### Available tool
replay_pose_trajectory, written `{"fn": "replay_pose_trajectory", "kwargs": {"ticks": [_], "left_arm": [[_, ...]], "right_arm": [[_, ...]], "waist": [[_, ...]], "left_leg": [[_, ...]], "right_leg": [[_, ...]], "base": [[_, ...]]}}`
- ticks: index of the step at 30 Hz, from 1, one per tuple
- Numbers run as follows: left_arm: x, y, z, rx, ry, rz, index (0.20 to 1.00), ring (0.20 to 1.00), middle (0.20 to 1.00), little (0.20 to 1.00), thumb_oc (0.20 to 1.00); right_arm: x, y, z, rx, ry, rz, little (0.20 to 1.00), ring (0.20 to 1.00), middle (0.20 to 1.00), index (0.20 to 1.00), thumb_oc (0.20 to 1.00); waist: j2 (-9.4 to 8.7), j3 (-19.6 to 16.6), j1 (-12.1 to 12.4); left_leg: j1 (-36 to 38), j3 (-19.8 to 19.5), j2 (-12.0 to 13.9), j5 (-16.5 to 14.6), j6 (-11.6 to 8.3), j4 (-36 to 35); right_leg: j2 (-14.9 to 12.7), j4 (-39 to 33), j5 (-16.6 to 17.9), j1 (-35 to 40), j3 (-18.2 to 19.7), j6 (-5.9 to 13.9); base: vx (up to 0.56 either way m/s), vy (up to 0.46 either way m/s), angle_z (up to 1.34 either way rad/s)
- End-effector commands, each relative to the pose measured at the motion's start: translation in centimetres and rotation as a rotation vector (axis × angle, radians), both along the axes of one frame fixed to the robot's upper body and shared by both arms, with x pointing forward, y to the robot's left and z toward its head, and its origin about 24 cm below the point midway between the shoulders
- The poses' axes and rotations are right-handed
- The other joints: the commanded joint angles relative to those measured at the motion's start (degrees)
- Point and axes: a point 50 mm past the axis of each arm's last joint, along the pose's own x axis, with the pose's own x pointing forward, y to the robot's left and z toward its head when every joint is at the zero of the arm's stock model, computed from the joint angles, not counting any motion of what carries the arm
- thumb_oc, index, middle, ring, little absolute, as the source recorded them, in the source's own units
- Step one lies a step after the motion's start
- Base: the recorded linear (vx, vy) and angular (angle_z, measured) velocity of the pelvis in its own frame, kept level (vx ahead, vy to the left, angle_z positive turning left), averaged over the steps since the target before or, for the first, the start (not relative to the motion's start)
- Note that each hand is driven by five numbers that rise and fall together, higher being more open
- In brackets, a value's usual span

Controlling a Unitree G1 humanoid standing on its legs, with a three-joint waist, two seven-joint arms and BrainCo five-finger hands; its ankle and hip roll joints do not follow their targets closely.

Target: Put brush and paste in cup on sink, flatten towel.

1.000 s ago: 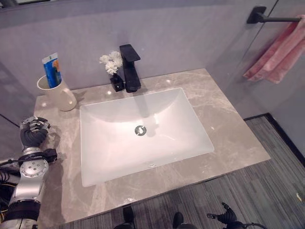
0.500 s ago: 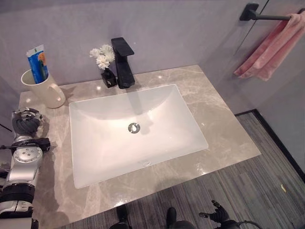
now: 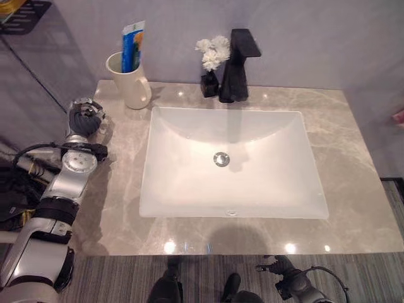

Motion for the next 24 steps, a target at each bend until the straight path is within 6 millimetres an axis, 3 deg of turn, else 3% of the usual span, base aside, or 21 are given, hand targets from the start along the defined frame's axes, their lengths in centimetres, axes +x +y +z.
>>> {"fn": "replay_pose_trajectory", "kwargs": {"ticks": [1,3,5,9,10,11,13,14,24], "left_arm": [[0.5,-1.0,2.6,-0.03,-0.133,-0.025,0.2,0.2,0.2,0.2,0.2],[0.1,-0.7,2.1,-0.035,-0.132,-0.023,0.2,0.2,0.2,0.2,0.2],[-0.7,-0.1,1.0,-0.06,-0.127,0.0,0.2,0.2,0.2,0.2,0.2],[-1.3,0.6,0.9,-0.077,-0.149,0.003,0.2,0.2,0.2,0.2,0.2],[-1.5,-0.1,1.1,-0.039,-0.17,-0.018,0.2,0.2,0.2,0.2,0.2],[-1.8,0.1,1.1,-0.022,-0.161,-0.024,0.2,0.2,0.2,0.2,0.2],[-1.6,-0.2,0.5,-0.048,-0.137,-0.038,0.2,0.2,0.2,0.2,0.2],[-1.5,-0.3,0.4,-0.051,-0.135,-0.038,0.2,0.2,0.2,0.2,0.2],[-1.1,0.4,0.0,-0.072,-0.093,-0.01,0.2,0.2,0.2,0.2,0.2]], "right_arm": [[8.1,4.6,4.8,0.124,-0.297,0.131,1.0,1.0,1.0,1.0,1.0],[8.7,6.2,5.7,0.157,-0.328,0.221,1.0,1.0,1.0,1.0,1.0],[8.9,6.6,6.0,0.167,-0.342,0.242,1.0,1.0,1.0,1.0,1.0],[9.6,6.9,6.6,0.187,-0.353,0.265,1.0,1.0,1.0,1.0,1.0],[9.6,6.7,6.8,0.179,-0.369,0.266,1.0,1.0,1.0,1.0,1.0],[9.2,6.3,6.5,0.171,-0.358,0.259,1.0,1.0,1.0,1.0,1.0],[8.4,5.4,5.7,0.153,-0.318,0.226,1.0,1.0,1.0,1.0,1.0],[8.0,4.7,5.1,0.14,-0.295,0.194,1.0,1.0,1.0,1.0,1.0],[7.2,3.2,4.6,0.118,-0.264,0.148,1.0,1.0,1.0,1.0,1.0]], "waist": [[0.44,0.5,1.8],[1.7,1.5,-0.3],[1.77,1.8,-1.1],[-0.41,2.0,-3.0],[-1.38,1.7,-3.7],[-1.87,1.4,-3.5],[-3.26,0.3,-3.5],[-3.73,-0.4,-3.4],[-3.94,-2.7,-3.2]], "left_leg": [[9.9,1.4,-2.6,-7.4,4.36,0.2],[12.4,1.9,-1.4,-8.0,5.21,0.2],[14.4,2.8,-1.1,-8.9,4.9,0.2],[14.1,2.5,-0.2,-9.9,1.89,0.2],[14.0,2.2,0.5,-10.5,1.19,0.2],[14.1,1.6,1.2,-10.3,1.05,0.2],[13.6,0.4,1.1,-9.9,0.58,0.2],[13.3,0.1,1.1,-10.0,0.4,0.2],[12.6,-0.6,2.7,-9.9,-1.07,0.2]], "right_leg": [[-5.3,24.4,11.3,-7.8,9.9,4.6],[-2.8,34.0,10.9,-12.5,15.1,4.04],[-2.5,33.1,9.9,-15.3,17.0,3.59],[-3.8,9.6,10.1,-14.0,20.2,2.8],[-2.9,5.8,10.0,-13.8,21.8,3.11],[-3.2,7.6,12.2,-14.1,22.7,4.17],[-1.5,3.4,9.9,-11.0,21.6,2.99],[-0.9,2.1,10.5,-9.9,20.3,3.12],[0.6,-4.9,11.1,-5.9,17.1,3.17]], "base": [[0.12,0.346,-0.17],[0.08,0.235,-0.26],[0.08,0.087,-0.24],[0.09,-0.175,-0.16],[0.09,-0.261,0.11],[0.09,-0.217,0.23],[0.1,-0.188,0.39],[0.1,-0.196,0.64],[0.07,-0.079,0.15]]}}
